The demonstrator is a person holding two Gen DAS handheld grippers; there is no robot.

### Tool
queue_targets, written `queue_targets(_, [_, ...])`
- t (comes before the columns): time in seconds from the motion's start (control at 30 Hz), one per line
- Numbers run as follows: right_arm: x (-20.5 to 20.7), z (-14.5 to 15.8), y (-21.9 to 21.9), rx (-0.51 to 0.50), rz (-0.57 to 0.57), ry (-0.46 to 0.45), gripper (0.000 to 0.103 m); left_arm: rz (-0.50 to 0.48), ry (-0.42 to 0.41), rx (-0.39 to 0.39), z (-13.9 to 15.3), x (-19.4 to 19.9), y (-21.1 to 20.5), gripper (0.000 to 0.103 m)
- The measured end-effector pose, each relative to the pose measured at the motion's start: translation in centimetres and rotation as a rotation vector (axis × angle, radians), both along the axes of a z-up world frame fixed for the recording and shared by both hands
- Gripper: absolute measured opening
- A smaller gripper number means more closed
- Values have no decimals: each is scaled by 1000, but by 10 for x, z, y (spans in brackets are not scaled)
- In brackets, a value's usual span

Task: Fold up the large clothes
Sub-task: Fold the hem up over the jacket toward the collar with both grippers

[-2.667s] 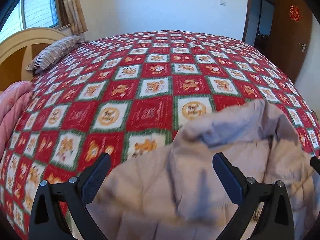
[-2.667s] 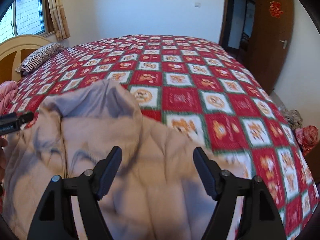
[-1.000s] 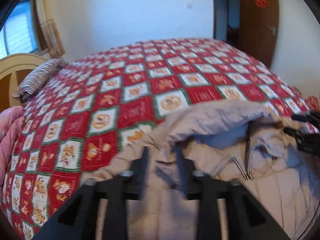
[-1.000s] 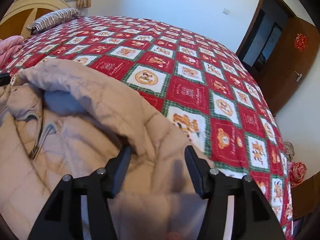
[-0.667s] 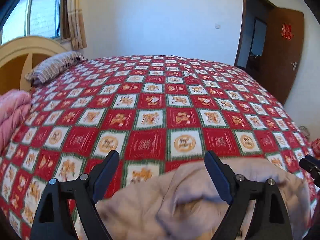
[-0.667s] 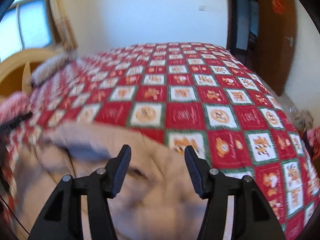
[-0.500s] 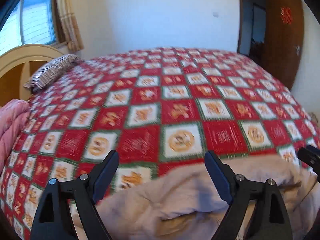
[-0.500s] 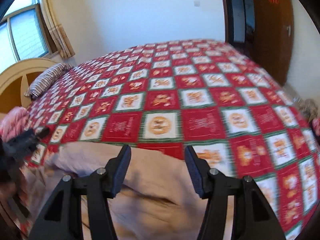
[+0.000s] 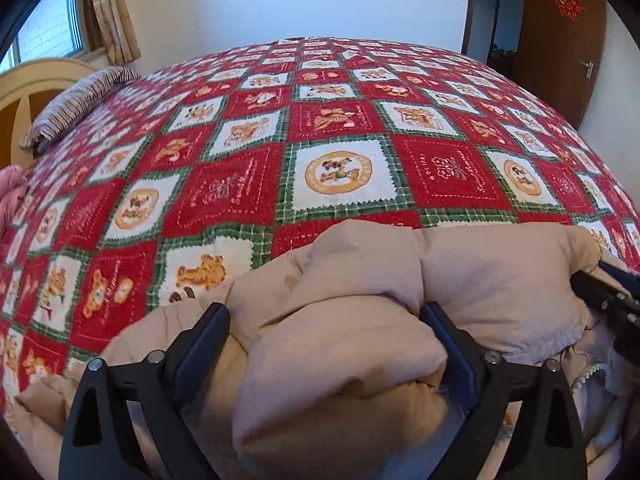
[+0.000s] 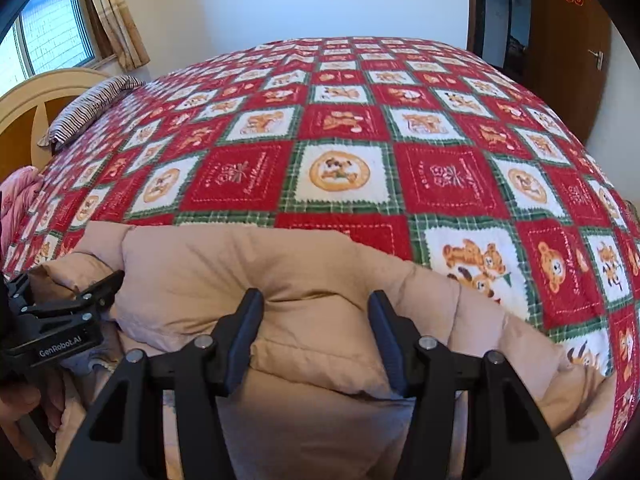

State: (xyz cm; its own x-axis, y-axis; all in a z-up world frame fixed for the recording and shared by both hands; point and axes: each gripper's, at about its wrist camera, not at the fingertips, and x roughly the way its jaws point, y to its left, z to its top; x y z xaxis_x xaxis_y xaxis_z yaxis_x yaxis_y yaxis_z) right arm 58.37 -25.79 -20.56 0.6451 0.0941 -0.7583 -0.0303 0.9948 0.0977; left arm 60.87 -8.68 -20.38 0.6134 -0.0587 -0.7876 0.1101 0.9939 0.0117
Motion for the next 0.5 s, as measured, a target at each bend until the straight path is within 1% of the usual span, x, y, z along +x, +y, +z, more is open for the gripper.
queue_targets(0.13, [-1,-7,4,-23,-3,-2,59,5,2,-6,-2,1,1,98])
queue_targets(0.3, [0,-10,7,-45,-12,-3,59,8,3,29,-5,2,-4,100])
queue_targets(0.5, [3,-14,15,-109,-17,3,61,14,-4,55,-6,2,-6,101])
